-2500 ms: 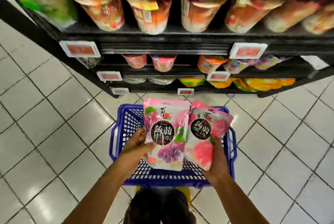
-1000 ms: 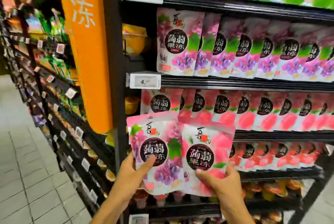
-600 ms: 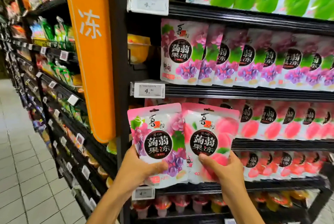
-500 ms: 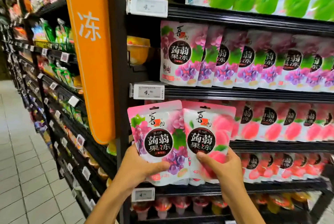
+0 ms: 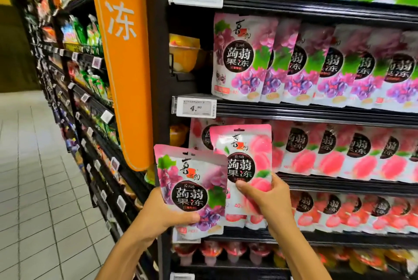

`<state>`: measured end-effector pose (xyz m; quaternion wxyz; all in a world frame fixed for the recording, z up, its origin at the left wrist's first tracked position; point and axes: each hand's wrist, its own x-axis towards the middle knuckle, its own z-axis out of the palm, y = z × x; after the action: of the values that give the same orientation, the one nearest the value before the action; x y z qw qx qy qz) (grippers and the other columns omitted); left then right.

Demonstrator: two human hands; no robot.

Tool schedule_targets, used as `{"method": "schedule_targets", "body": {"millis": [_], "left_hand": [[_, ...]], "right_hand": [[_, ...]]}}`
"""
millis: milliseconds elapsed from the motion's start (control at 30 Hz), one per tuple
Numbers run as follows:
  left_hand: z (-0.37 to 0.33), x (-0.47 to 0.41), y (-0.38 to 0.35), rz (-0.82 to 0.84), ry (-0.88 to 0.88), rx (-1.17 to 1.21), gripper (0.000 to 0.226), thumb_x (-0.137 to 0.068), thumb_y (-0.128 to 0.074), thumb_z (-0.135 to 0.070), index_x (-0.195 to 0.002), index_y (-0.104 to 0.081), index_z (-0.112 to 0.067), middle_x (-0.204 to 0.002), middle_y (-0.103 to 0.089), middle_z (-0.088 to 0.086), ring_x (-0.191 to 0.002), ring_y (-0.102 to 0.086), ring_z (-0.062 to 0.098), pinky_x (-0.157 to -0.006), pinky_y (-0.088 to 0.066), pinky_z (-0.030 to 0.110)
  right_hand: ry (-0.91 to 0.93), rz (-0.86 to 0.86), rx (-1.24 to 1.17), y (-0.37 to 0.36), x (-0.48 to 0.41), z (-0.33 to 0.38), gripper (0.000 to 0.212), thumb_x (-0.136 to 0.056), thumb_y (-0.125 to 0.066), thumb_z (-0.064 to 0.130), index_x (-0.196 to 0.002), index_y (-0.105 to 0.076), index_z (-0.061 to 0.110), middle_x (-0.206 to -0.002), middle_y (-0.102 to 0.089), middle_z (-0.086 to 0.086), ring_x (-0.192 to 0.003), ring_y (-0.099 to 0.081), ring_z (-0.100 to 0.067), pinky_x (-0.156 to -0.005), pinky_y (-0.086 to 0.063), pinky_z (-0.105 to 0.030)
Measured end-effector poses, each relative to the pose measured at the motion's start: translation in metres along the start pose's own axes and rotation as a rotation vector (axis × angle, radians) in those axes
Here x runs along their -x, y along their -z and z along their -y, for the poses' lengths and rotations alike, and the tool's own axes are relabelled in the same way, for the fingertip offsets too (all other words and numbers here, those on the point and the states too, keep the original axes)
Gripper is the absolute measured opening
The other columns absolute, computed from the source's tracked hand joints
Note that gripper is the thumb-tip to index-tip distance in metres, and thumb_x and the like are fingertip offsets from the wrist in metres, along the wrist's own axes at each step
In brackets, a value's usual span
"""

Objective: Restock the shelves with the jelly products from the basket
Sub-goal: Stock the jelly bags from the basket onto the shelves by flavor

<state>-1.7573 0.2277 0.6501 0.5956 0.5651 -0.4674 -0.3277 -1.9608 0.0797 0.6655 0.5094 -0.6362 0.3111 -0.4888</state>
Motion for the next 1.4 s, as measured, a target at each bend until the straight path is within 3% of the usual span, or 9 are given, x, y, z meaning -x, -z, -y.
{"method": "schedule_targets", "body": {"millis": [200,433,600,767,867,933,1133,1267,1400], "left_hand": [[0.006,0.007,0.017,0.009,0.005,-0.044,0.057,-0.046,-0.097,-0.024,-0.098,-0.074,-0.029,-0.096,-0.076,0.007,-0.089,-0.074,0.022,-0.066,-0.059,0.028],[0.011,0.009,0.032,-0.029,-0.032,-0.056,0.064,-0.043,-0.099,-0.03,-0.101,-0.073,-0.03,-0.099,-0.076,0.006,-0.094,-0.073,0.021,-0.076,-0.058,0.026],[0.013,0.012,0.036,-0.055,-0.044,-0.027,0.064,-0.041,-0.099,-0.024,-0.1,-0.074,-0.027,-0.098,-0.076,0.008,-0.093,-0.073,0.024,-0.074,-0.059,0.028],[0.014,0.015,0.037,-0.066,-0.051,0.009,0.07,-0.035,-0.1,-0.032,-0.1,-0.075,-0.028,-0.098,-0.076,0.008,-0.093,-0.073,0.023,-0.074,-0.058,0.024],[0.016,0.017,0.037,-0.057,-0.048,0.019,0.071,-0.036,-0.1,-0.03,-0.103,-0.074,-0.027,-0.102,-0.076,0.009,-0.097,-0.073,0.024,-0.077,-0.058,0.026],[0.017,0.018,0.036,-0.056,-0.049,0.022,0.071,-0.038,-0.1,-0.029,-0.103,-0.074,-0.027,-0.102,-0.076,0.009,-0.097,-0.072,0.024,-0.077,-0.058,0.026],[0.018,0.013,0.027,-0.111,-0.047,0.034,0.065,-0.04,-0.098,-0.024,-0.101,-0.074,-0.024,-0.1,-0.076,0.008,-0.094,-0.073,0.022,-0.073,-0.058,0.024],[0.014,0.003,0.02,-0.192,-0.037,0.042,0.066,-0.042,-0.098,-0.021,-0.102,-0.072,-0.016,-0.095,-0.077,0.006,-0.088,-0.074,0.02,-0.066,-0.057,0.022],[0.0,-0.012,0.014,-0.207,-0.046,0.069,0.057,-0.052,-0.09,-0.015,-0.105,-0.07,-0.015,-0.094,-0.077,0.005,-0.083,-0.074,0.018,-0.058,-0.055,0.02]], "right_hand": [[0.019,0.025,0.015,-0.039,-0.021,0.001,0.032,-0.061,-0.091,0.025,-0.077,-0.063,0.019,-0.074,-0.073,-0.005,-0.068,-0.072,-0.025,-0.059,-0.06,-0.037],[0.128,-0.089,0.024,-0.087,-0.044,0.008,0.036,-0.064,-0.09,0.03,-0.07,-0.056,0.022,-0.063,-0.065,0.013,-0.056,-0.057,0.001,-0.057,-0.049,-0.017],[0.212,-0.156,0.084,-0.111,-0.046,0.008,0.05,-0.067,-0.088,0.034,-0.066,-0.039,0.026,-0.064,-0.042,0.009,-0.058,-0.035,-0.002,-0.055,-0.035,-0.016],[0.299,-0.185,0.261,-0.114,-0.041,0.003,0.047,-0.065,-0.089,0.03,-0.06,-0.043,0.02,-0.082,-0.048,-0.002,-0.075,-0.04,-0.01,-0.067,-0.034,-0.015],[0.276,-0.184,0.28,-0.106,-0.041,0.007,0.044,-0.065,-0.088,0.036,-0.087,-0.055,0.018,-0.097,-0.051,0.004,-0.089,-0.049,-0.013,-0.079,-0.044,-0.025],[0.237,-0.131,0.314,-0.101,-0.04,0.005,0.064,-0.067,-0.086,0.041,-0.113,-0.052,0.013,-0.1,-0.054,0.004,-0.09,-0.052,-0.013,-0.078,-0.044,-0.025],[0.274,-0.149,0.378,-0.089,-0.024,-0.008,0.057,-0.075,-0.076,0.045,-0.12,-0.051,0.02,-0.105,-0.059,0.006,-0.095,-0.058,-0.016,-0.078,-0.049,-0.032],[0.276,-0.2,0.381,-0.084,-0.027,-0.009,0.028,-0.081,-0.075,0.04,-0.095,-0.06,0.021,-0.078,-0.061,0.004,-0.069,-0.054,-0.015,-0.063,-0.048,-0.034],[0.27,-0.226,0.515,-0.084,-0.04,-0.003,0.032,-0.083,-0.073,0.042,-0.08,-0.053,0.017,-0.063,-0.051,0.003,-0.058,-0.046,-0.018,-0.052,-0.035,-0.03]]}}
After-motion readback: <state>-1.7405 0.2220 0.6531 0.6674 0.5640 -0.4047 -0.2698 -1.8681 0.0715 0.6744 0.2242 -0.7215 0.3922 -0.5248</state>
